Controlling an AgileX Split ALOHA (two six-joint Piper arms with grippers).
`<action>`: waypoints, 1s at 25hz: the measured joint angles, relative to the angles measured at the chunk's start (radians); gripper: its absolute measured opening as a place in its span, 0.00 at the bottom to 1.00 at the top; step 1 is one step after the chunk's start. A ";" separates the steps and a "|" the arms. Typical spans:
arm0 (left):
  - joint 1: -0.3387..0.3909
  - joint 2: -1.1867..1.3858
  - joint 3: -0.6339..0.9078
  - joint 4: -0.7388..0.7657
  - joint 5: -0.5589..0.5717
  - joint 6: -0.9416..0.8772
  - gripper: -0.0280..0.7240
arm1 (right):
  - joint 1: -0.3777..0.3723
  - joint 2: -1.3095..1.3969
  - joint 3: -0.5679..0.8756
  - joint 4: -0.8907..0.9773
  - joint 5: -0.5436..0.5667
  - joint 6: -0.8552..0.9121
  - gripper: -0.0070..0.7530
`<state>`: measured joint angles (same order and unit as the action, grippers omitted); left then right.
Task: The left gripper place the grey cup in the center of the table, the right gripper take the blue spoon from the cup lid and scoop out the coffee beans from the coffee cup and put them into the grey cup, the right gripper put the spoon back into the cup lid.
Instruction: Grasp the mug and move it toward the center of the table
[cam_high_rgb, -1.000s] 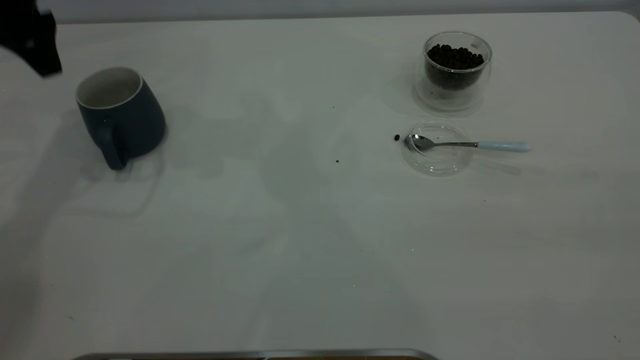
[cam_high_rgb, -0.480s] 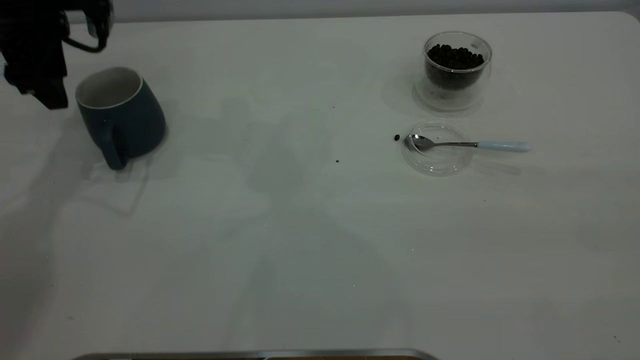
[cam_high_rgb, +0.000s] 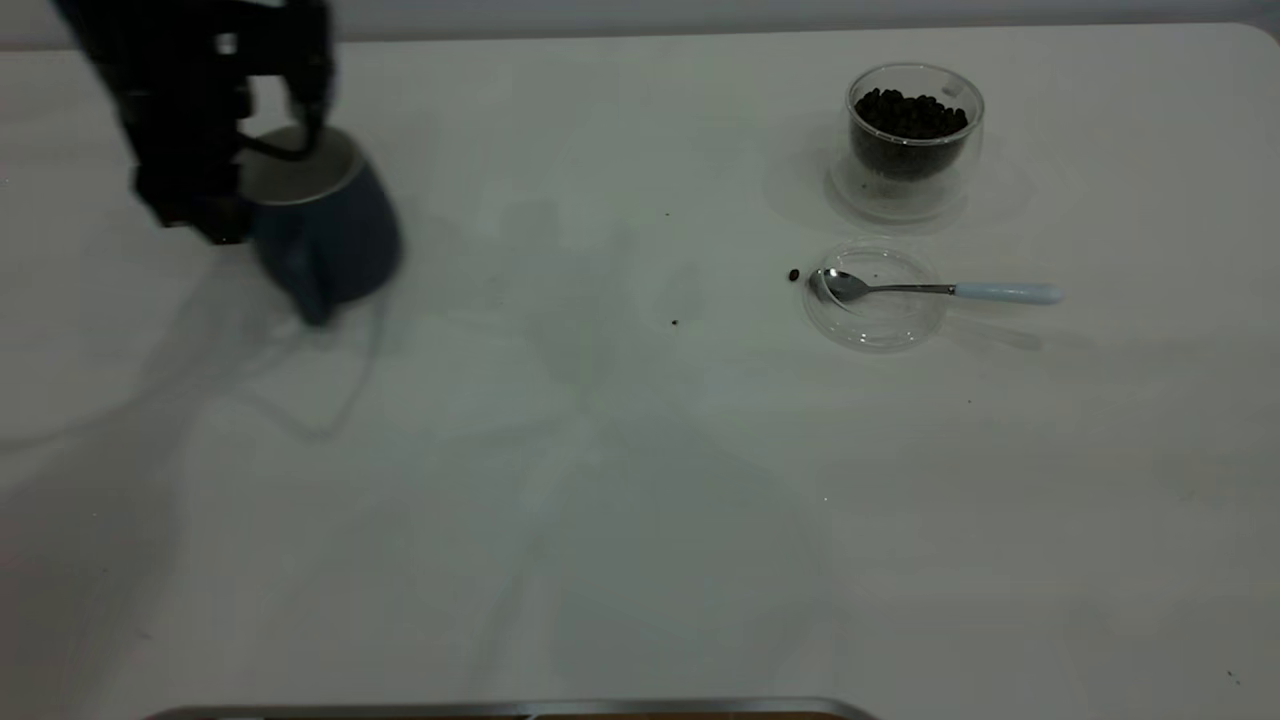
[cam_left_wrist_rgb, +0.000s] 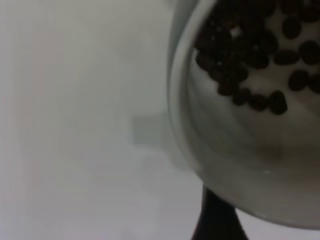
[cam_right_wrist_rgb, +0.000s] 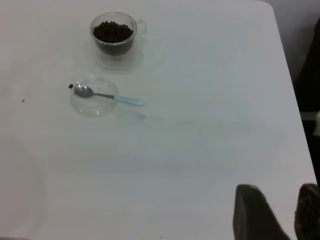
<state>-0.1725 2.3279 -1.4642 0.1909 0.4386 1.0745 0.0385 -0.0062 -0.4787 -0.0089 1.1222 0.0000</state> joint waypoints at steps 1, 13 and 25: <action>-0.021 0.000 0.000 -0.022 -0.013 0.000 0.79 | 0.000 0.000 0.000 0.000 0.000 0.000 0.32; -0.219 0.006 0.000 -0.217 -0.235 0.000 0.79 | 0.000 0.000 0.000 0.000 0.000 0.000 0.32; -0.274 -0.205 0.000 -0.246 -0.051 -0.186 0.79 | 0.000 0.000 0.000 0.000 0.000 0.000 0.32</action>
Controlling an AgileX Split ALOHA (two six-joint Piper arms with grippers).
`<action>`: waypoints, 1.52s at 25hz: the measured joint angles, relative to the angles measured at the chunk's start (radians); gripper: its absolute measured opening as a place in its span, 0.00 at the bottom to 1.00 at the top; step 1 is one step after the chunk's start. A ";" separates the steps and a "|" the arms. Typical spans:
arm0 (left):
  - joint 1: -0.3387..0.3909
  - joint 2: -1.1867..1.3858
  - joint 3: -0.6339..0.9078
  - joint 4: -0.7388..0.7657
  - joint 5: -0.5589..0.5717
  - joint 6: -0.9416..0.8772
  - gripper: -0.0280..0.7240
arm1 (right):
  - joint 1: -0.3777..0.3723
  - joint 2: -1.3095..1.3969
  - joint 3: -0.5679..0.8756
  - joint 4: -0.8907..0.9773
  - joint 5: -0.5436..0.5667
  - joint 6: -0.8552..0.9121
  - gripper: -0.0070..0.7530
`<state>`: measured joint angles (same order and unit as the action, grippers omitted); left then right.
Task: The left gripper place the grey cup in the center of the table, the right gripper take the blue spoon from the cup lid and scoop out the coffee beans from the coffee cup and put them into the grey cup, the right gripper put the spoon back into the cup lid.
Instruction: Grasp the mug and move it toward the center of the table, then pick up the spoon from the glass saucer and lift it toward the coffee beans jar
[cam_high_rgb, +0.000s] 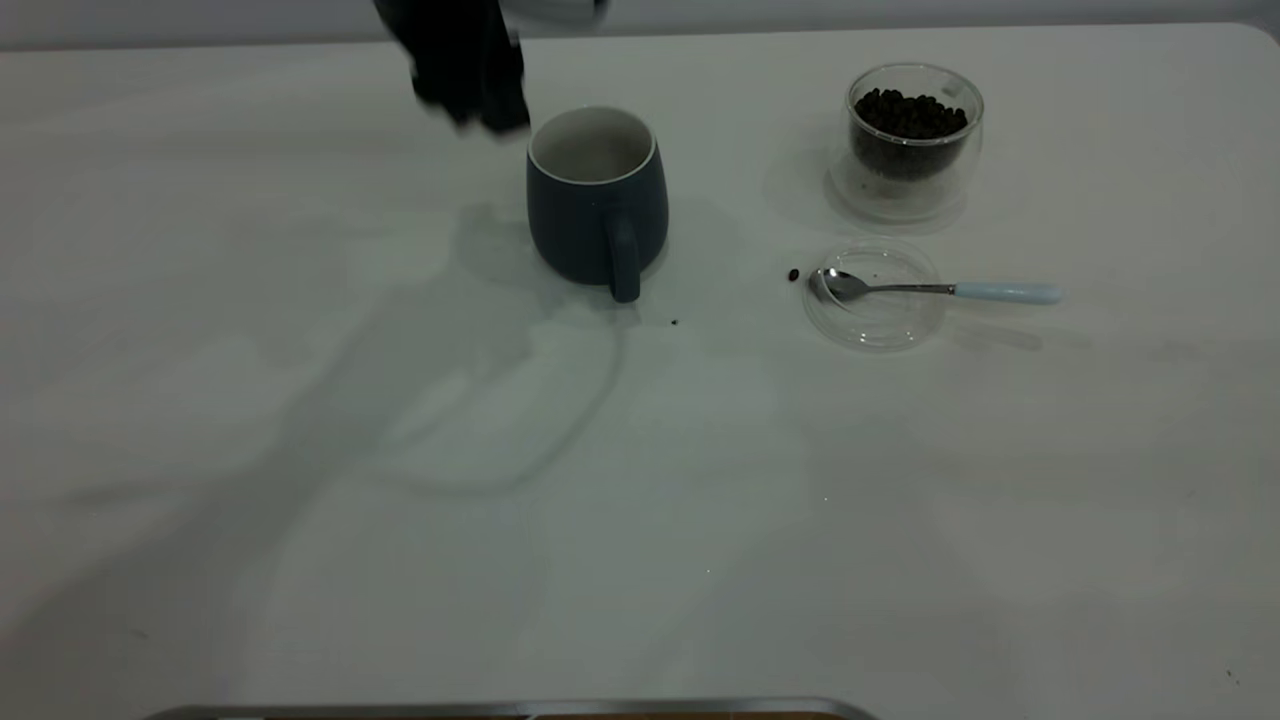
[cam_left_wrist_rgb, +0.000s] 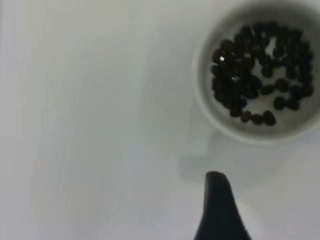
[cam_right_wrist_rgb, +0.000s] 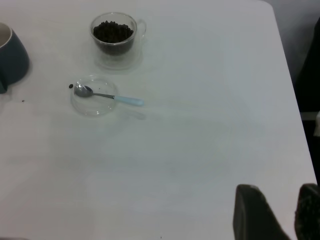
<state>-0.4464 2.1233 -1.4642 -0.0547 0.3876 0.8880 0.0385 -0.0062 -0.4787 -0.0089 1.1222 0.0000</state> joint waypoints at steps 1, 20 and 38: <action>0.000 -0.046 0.000 0.000 0.039 -0.051 0.79 | 0.000 0.000 0.000 0.000 0.000 0.000 0.32; 0.000 -0.851 0.016 0.259 0.779 -0.793 0.79 | 0.000 0.000 0.000 0.000 0.000 0.000 0.32; 0.000 -1.611 0.710 0.047 0.779 -0.853 0.79 | 0.000 0.000 0.000 0.000 0.000 0.000 0.32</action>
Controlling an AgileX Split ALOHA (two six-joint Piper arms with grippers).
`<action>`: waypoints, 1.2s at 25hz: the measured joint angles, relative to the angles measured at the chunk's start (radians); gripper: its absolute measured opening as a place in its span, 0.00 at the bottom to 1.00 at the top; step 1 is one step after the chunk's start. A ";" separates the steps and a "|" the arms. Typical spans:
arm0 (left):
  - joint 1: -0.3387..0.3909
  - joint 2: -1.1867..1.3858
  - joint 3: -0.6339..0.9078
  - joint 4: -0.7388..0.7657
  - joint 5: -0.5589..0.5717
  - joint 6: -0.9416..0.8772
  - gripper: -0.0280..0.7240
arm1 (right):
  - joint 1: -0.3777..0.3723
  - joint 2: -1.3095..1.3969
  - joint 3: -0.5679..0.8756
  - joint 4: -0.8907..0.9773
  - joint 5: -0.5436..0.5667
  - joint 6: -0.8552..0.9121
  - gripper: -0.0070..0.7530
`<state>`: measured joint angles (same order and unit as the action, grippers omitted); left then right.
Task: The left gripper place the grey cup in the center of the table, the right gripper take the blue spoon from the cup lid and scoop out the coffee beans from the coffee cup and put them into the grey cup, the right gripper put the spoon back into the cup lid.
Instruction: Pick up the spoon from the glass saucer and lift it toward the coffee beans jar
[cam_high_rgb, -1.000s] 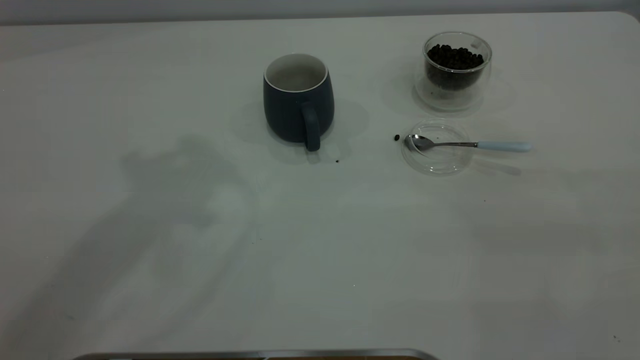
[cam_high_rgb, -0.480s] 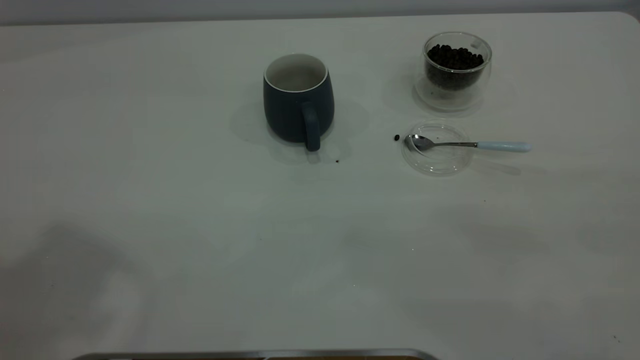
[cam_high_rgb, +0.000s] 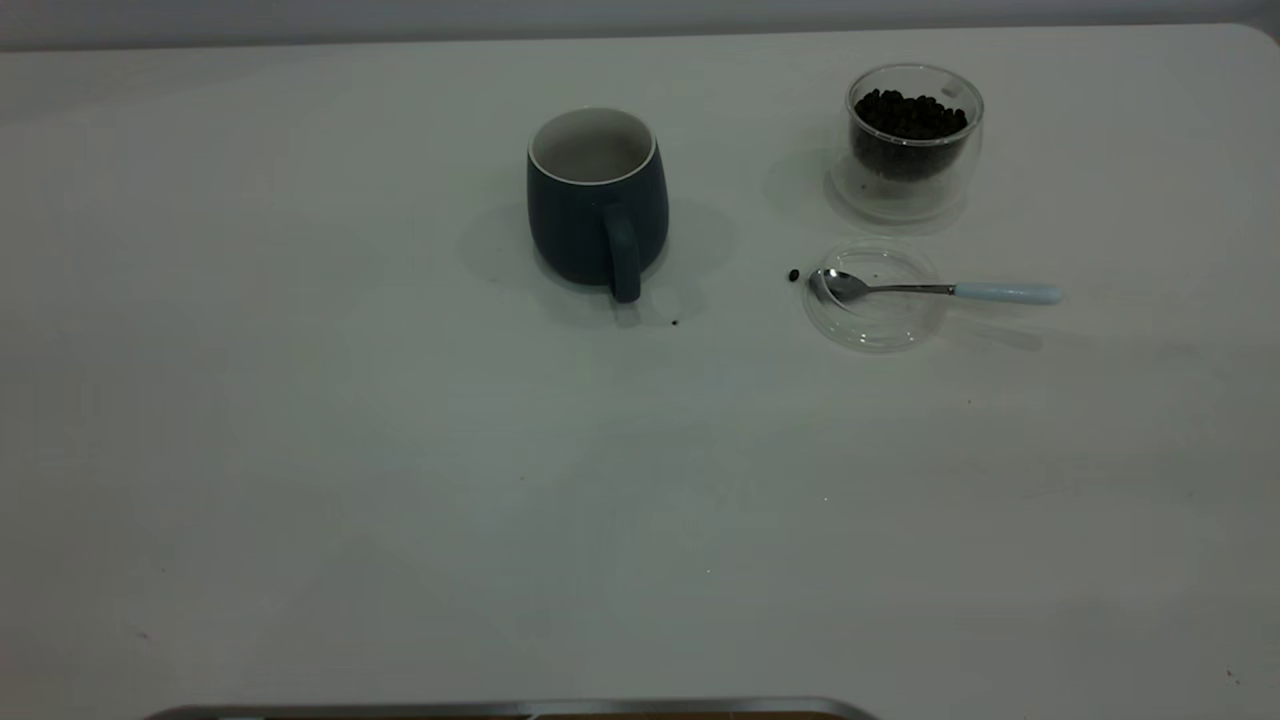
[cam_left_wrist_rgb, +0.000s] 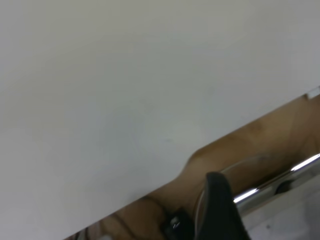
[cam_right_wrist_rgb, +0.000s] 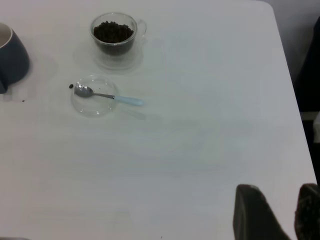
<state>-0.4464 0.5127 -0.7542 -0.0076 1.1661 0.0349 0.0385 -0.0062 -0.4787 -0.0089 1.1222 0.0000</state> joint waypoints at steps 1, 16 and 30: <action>0.000 -0.043 0.025 -0.009 0.000 0.000 0.79 | 0.000 0.000 0.000 0.000 0.000 0.000 0.32; 0.000 -0.419 0.268 -0.006 -0.027 -0.021 0.79 | 0.000 0.000 0.000 0.000 0.000 0.000 0.32; 0.255 -0.419 0.268 -0.004 -0.030 -0.022 0.79 | 0.000 0.000 0.000 0.000 0.000 0.000 0.32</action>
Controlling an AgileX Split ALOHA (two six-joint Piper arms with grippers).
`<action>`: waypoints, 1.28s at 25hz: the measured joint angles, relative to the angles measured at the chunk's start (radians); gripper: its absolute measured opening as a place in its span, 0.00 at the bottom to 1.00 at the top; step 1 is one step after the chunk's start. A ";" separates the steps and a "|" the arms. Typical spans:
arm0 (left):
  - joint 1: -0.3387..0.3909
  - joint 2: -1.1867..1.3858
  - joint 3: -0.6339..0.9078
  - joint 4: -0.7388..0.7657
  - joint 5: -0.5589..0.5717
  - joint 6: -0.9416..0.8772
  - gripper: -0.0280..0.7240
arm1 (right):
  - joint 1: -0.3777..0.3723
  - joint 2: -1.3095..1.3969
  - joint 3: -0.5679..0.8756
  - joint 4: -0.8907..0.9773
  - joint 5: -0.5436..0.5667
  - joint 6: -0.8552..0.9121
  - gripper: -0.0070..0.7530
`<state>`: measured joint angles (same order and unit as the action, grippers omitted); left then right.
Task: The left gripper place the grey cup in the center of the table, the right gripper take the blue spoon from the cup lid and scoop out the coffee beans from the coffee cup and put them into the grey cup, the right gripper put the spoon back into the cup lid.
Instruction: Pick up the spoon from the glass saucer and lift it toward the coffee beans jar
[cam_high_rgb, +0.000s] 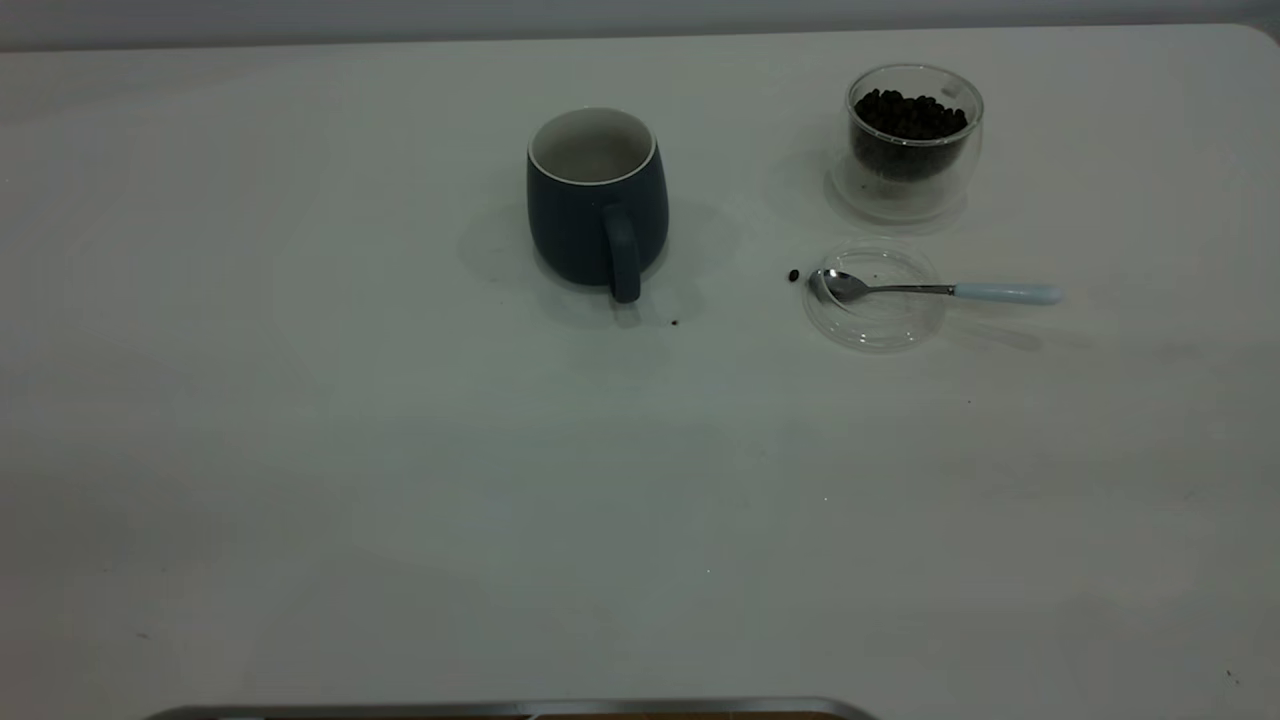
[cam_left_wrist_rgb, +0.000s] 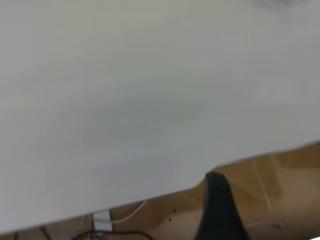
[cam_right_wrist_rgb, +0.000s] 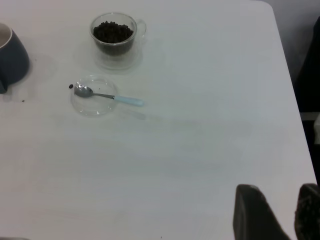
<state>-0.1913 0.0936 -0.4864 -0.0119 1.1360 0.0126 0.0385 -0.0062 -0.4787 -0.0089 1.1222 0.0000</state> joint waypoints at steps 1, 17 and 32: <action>0.054 0.000 0.000 0.000 0.000 0.000 0.79 | 0.000 0.000 0.000 0.000 0.000 0.000 0.32; 0.265 -0.026 0.001 0.001 0.000 0.000 0.79 | 0.000 0.000 0.000 0.000 0.000 0.000 0.32; 0.266 -0.112 0.001 0.005 0.000 -0.001 0.79 | 0.000 0.000 0.000 0.000 0.000 0.000 0.32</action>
<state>0.0746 -0.0179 -0.4856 -0.0068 1.1360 0.0118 0.0385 -0.0062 -0.4787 -0.0089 1.1222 0.0000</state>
